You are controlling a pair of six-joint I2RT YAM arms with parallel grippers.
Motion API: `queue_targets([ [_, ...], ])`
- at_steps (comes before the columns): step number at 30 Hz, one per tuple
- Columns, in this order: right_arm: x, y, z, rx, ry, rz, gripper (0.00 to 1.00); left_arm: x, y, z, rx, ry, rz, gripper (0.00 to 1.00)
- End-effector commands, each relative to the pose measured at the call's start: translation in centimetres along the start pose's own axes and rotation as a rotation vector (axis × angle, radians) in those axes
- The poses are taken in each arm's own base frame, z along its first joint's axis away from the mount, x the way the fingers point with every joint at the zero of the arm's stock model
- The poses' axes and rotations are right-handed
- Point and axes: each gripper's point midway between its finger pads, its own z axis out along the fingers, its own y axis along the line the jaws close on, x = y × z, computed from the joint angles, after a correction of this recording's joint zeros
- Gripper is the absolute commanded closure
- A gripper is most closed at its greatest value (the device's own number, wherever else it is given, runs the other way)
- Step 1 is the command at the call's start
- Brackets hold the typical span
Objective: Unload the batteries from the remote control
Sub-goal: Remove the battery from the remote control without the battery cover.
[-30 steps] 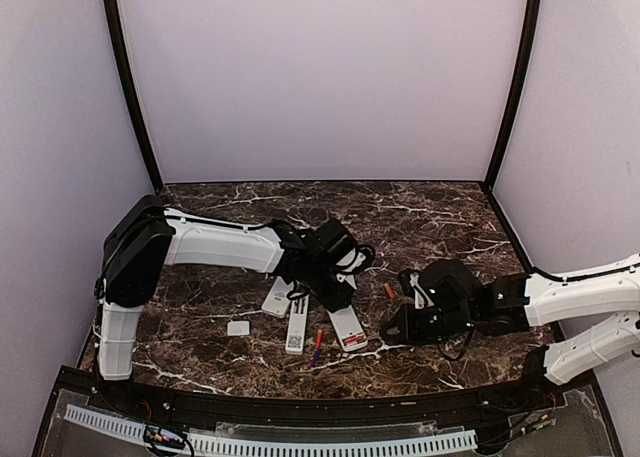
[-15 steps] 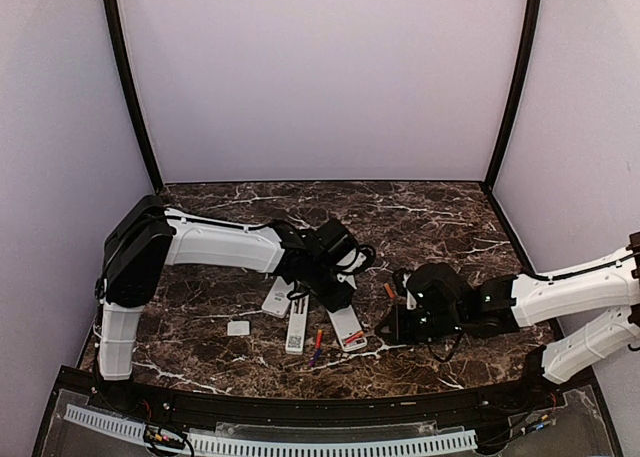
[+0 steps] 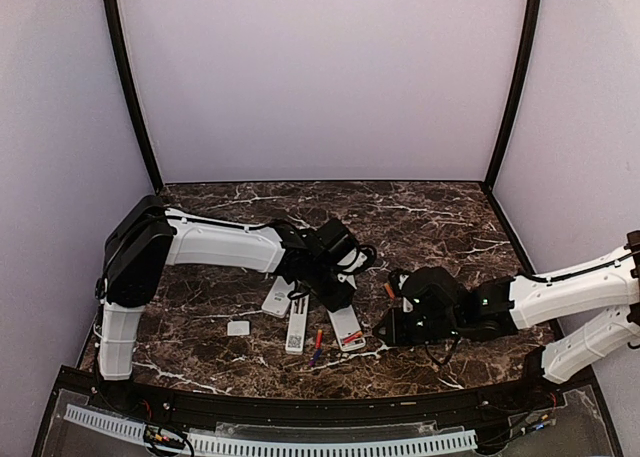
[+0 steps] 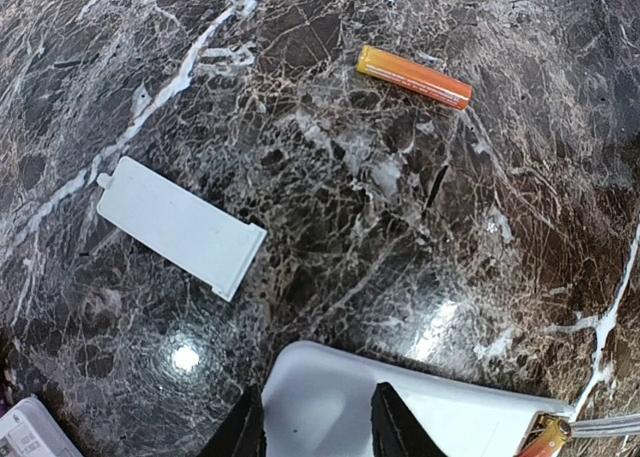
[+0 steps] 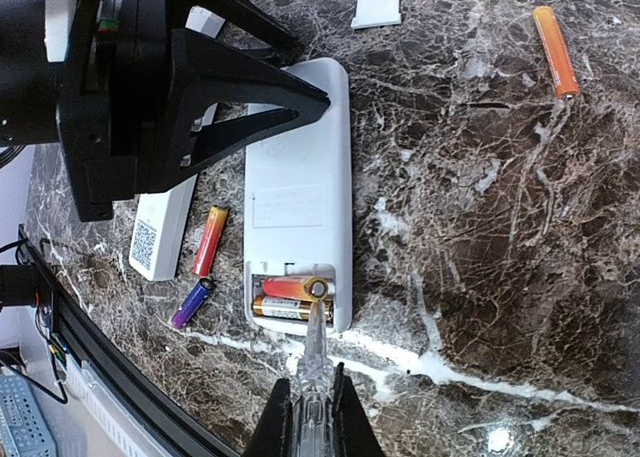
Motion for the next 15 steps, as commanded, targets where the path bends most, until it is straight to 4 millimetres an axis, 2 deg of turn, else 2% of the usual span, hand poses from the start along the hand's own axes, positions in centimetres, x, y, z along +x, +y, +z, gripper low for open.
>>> queue_targets([
  [1, -2.3, 4.6, -0.8, -0.144, -0.093, -0.02, 1.0, 10.7, -1.7, 3.0, 0.041, 0.368, 0.026, 0.64],
  [6, -2.8, 6.3, -1.6, -0.185, -0.126, -0.058, 1.0, 10.6, -1.7, 3.0, 0.04, 0.366, 0.026, 0.64],
  [15, -3.3, 7.4, -1.4, -0.202, -0.147, -0.094, 1.0, 10.5, -1.6, 2.9, 0.038, 0.363, 0.027, 0.64],
])
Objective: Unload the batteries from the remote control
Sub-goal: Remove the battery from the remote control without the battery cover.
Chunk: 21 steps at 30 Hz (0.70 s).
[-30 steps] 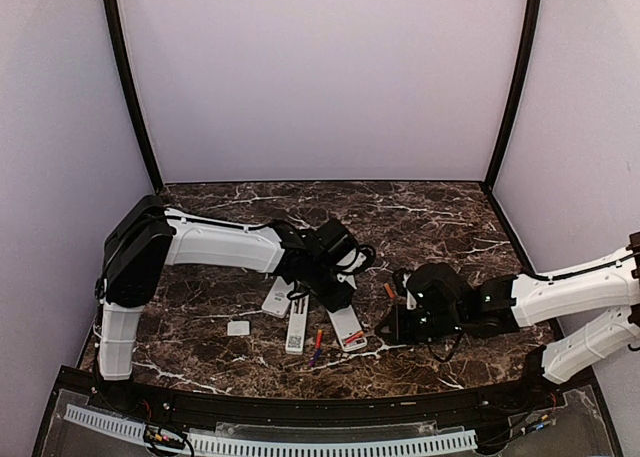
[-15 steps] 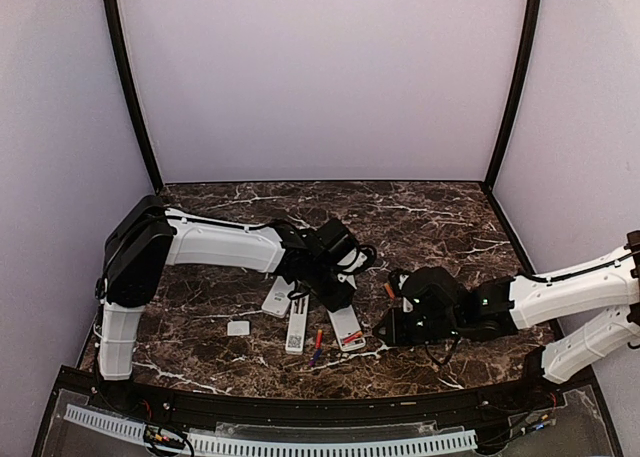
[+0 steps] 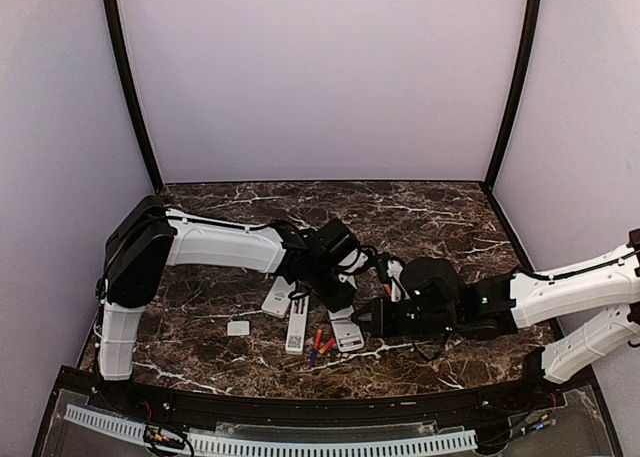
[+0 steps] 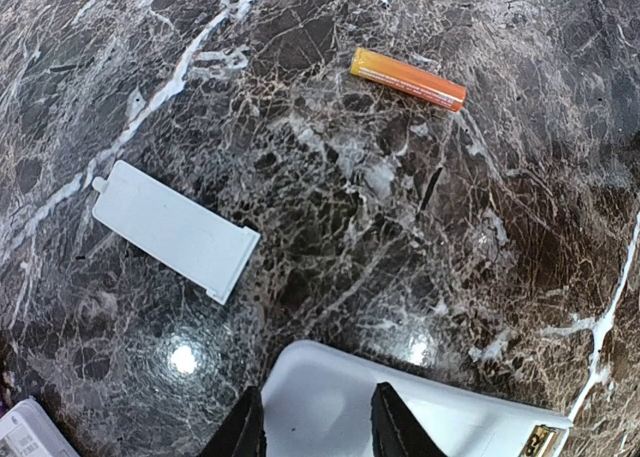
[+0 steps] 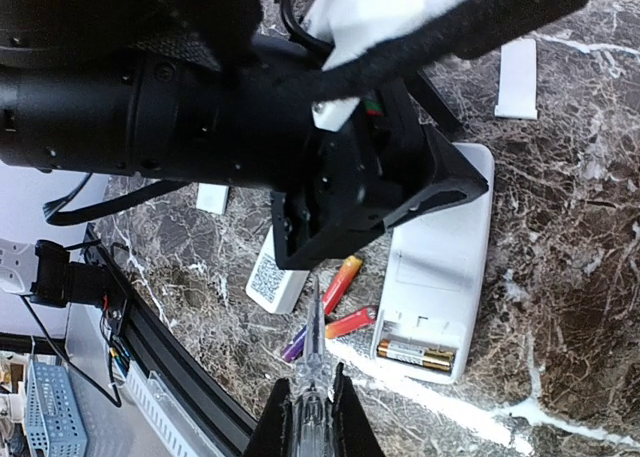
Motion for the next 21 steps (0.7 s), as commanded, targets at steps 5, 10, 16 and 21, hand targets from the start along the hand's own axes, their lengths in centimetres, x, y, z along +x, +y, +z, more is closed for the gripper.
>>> queue_targets([
  [5, -0.4, 1.5, 0.4, -0.032, -0.011, -0.032, 1.0, 10.3, -1.5, 2.7, 0.035, 0.357, 0.022, 0.64],
  [10, 0.0, 0.9, -1.0, -0.014, 0.003, -0.037, 1.0, 9.0, -1.4, 2.2, 0.03, 0.317, 0.016, 0.58],
  [16, 1.7, -1.4, -2.5, 0.054, 0.062, -0.048, 1.0, 5.6, -0.9, -0.1, 0.056, 0.205, -0.024, 0.45],
  [21, 2.6, -3.6, -3.0, 0.153, 0.109, -0.064, 1.0, 3.9, -0.4, -2.3, 0.066, 0.143, -0.046, 0.31],
])
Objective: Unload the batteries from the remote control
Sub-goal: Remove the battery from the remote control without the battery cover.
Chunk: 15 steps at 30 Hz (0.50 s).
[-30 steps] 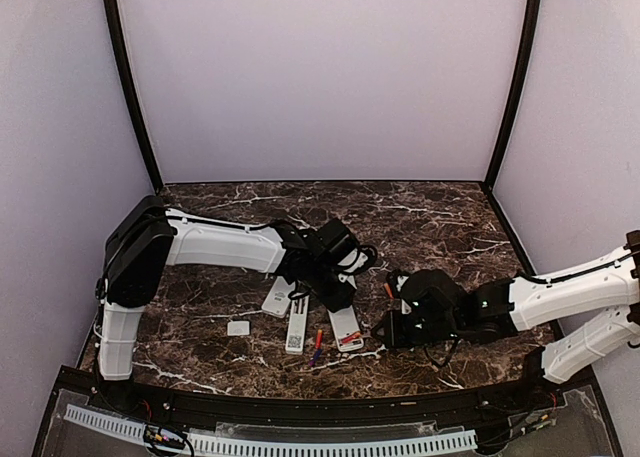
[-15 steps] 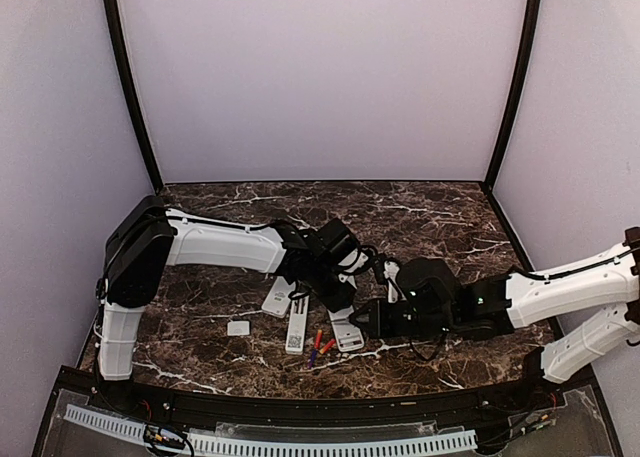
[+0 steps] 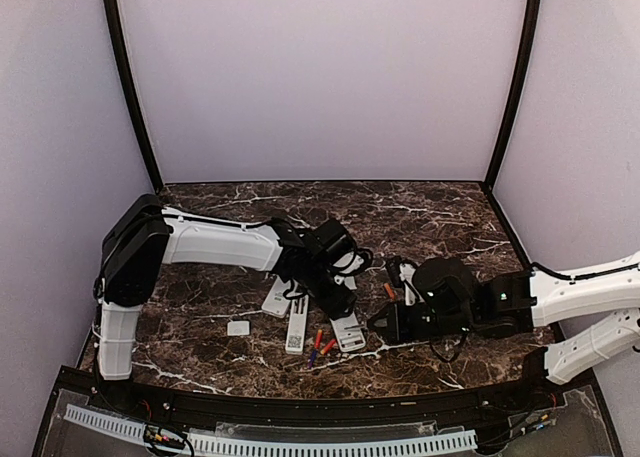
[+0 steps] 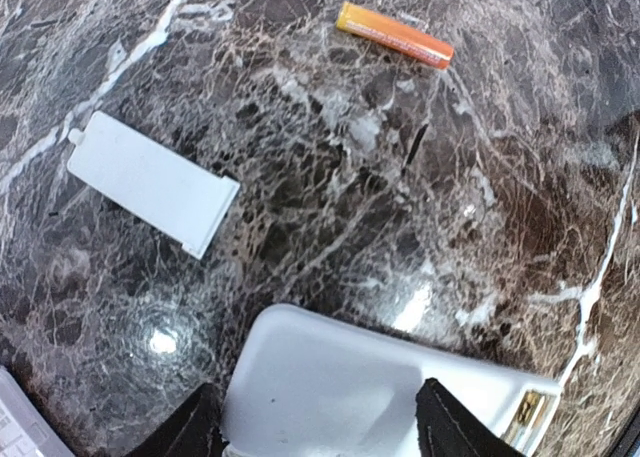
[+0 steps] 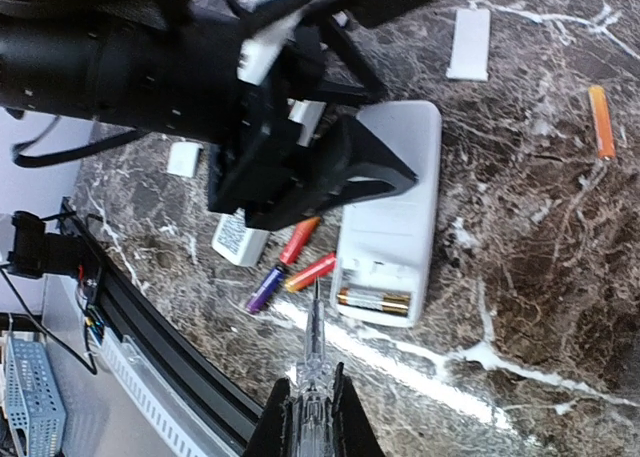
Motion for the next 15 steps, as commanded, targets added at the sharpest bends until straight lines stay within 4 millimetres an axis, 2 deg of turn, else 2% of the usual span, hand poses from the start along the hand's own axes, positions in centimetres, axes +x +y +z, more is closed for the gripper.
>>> queue_targets([
  [1, 2.1, -3.2, -0.4, 0.134, 0.08, -0.027, 1.0, 3.1, -0.1, -2.1, 0.03, 0.108, -0.037, 0.28],
  [9, 1.7, -5.3, -0.3, 0.196, 0.071, 0.047, 1.0, 2.3, -1.4, -4.4, 0.144, 0.036, -0.246, 0.24],
  [15, 1.3, -5.9, 0.2, 0.21, 0.058, 0.057, 1.0, 2.7, -2.5, -4.2, 0.262, 0.02, -0.382, 0.23],
])
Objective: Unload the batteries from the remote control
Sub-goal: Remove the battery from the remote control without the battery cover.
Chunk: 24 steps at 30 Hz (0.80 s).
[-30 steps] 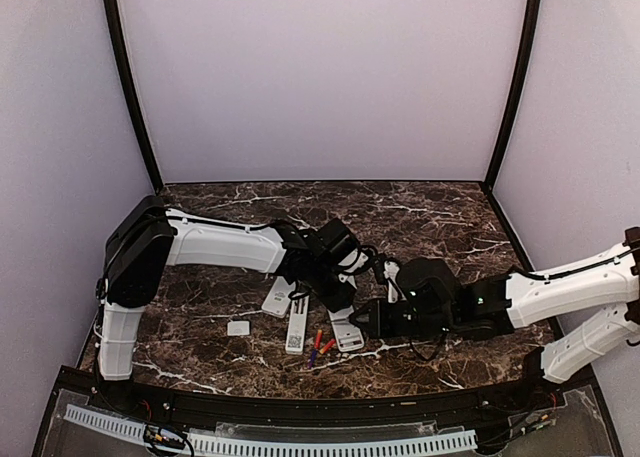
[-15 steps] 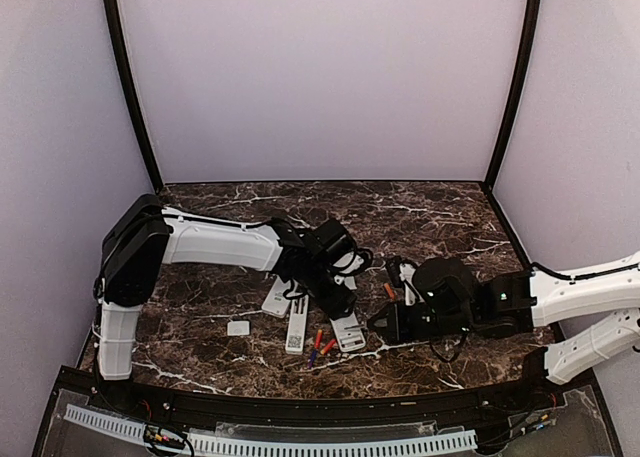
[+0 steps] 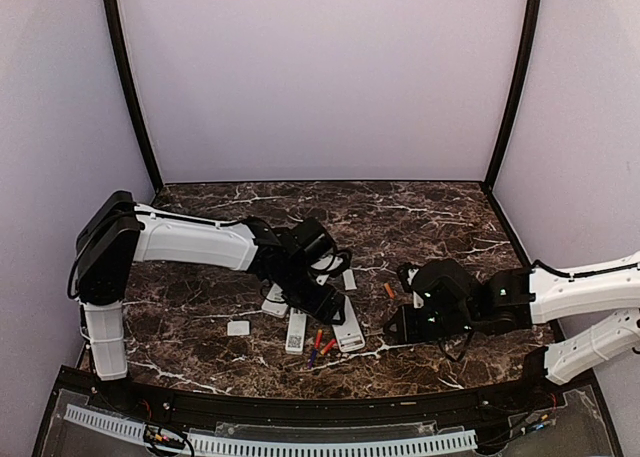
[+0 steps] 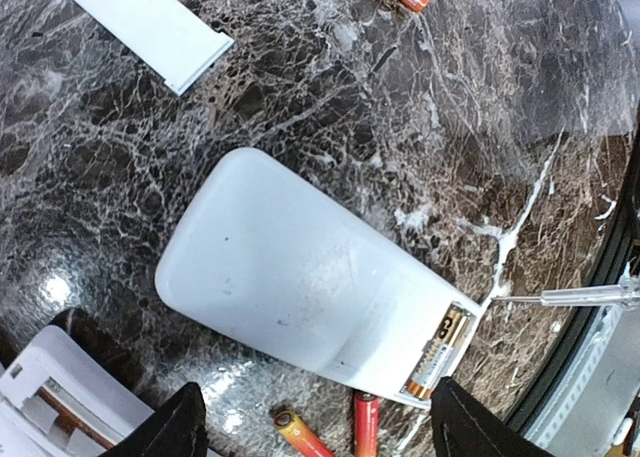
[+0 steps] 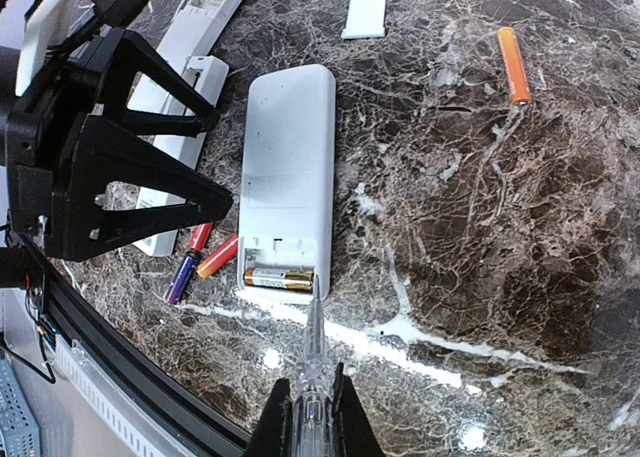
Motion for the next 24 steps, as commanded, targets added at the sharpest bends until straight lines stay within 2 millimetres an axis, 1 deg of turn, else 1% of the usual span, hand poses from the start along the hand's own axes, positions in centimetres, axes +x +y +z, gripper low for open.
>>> queue_targets([
  [1, -0.3, -1.1, 0.8, 0.04, -0.017, 0.016, 1.0, 0.0, -1.5, -0.9, 0.117, -0.03, -0.118, 0.23],
  [4, -0.3, -1.3, 1.5, 0.054, -0.011, 0.007, 1.0, 0.0, -1.2, -0.4, 0.133, -0.043, -0.144, 0.23],
  [8, -0.1, -0.8, 2.3, 0.044, 0.008, -0.015, 1.0, -0.4, -0.7, 0.1, 0.147, -0.051, -0.176, 0.23],
  [10, -0.1, -0.1, 2.6, 0.02, 0.016, -0.031, 1.0, -0.6, -0.6, 0.5, 0.161, -0.055, -0.184, 0.23],
  [12, -0.1, 0.9, 2.9, -0.021, 0.025, -0.057, 1.0, -0.7, -0.7, 1.0, 0.177, -0.058, -0.185, 0.23],
  [15, -0.3, 2.8, 3.0, -0.085, 0.019, -0.093, 1.0, -1.5, -1.1, 1.4, 0.2, -0.074, -0.168, 0.23],
  [16, -0.4, 3.4, 2.9, -0.107, 0.016, -0.103, 1.0, -1.4, -1.2, 1.8, 0.207, -0.064, -0.159, 0.23],
  [19, -0.7, 5.1, 2.7, -0.171, -0.005, -0.125, 1.0, -2.2, -1.9, 2.2, 0.248, -0.068, -0.13, 0.23],
  [20, -0.8, 5.3, 2.6, -0.182, -0.008, -0.126, 1.0, -2.1, -2.1, 2.5, 0.266, -0.059, -0.122, 0.23],
  [21, -0.8, 5.6, 2.5, -0.19, -0.011, -0.128, 1.0, -2.4, -2.4, 2.5, 0.282, -0.065, -0.112, 0.23],
  [24, -1.0, 5.4, 2.1, -0.189, -0.021, -0.119, 1.0, -2.4, -3.5, 2.8, 0.348, -0.053, -0.082, 0.24],
])
